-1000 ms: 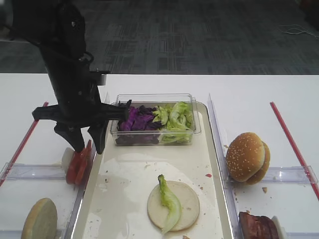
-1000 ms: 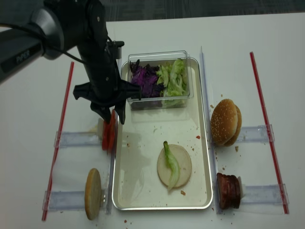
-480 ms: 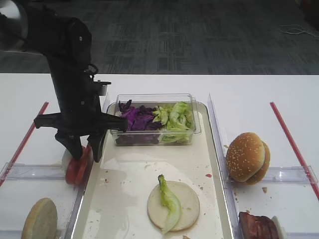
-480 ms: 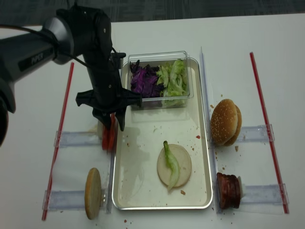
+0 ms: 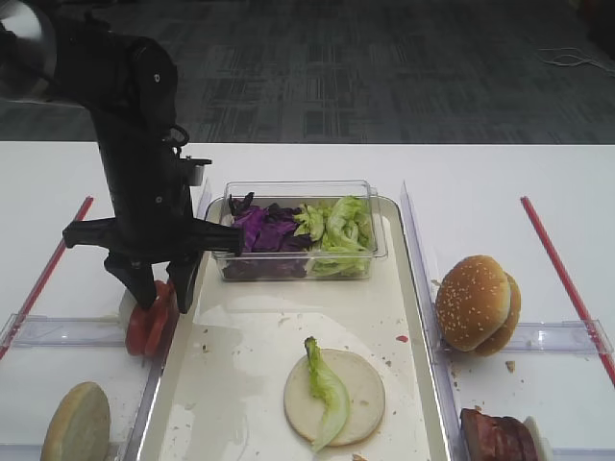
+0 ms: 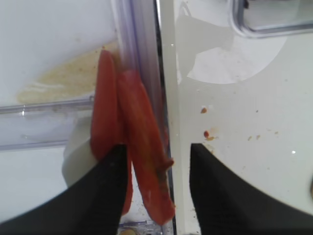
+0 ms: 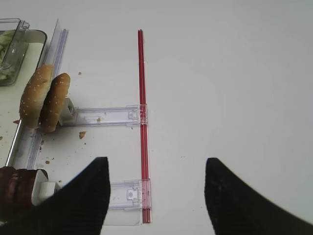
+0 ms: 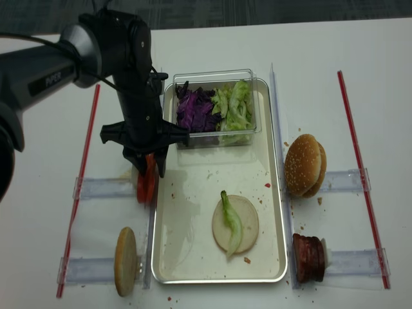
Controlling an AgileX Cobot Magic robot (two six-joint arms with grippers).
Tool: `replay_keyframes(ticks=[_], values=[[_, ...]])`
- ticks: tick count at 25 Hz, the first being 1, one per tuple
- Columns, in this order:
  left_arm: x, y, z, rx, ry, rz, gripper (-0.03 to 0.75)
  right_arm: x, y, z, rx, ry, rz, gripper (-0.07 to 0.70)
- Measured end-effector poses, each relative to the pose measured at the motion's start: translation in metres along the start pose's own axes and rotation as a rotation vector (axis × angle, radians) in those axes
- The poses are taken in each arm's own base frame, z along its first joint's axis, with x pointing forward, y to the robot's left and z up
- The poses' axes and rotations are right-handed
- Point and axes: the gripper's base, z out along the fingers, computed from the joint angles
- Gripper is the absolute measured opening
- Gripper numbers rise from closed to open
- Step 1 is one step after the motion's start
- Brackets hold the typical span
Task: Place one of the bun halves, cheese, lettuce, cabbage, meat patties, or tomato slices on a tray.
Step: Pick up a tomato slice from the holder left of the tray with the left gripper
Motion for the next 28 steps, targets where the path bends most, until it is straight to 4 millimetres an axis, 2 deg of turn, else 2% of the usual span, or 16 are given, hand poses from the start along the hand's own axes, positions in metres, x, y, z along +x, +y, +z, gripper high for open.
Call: replay_keyframes(ticks=[16, 23, 28], values=[[0.0, 0.0, 0.001, -0.001, 0.002, -0.002, 0.312, 0.0, 0.0, 0.0, 0.0, 0.0, 0.0, 0.466], [-0.005, -0.002, 0.017, -0.011, 0.044, -0.004, 0.309, 0.0, 0.0, 0.0, 0.0, 0.002, 0.0, 0.466], [-0.005, -0.002, 0.018, -0.015, 0.044, -0.003, 0.254, 0.0, 0.0, 0.0, 0.0, 0.002, 0.0, 0.466]])
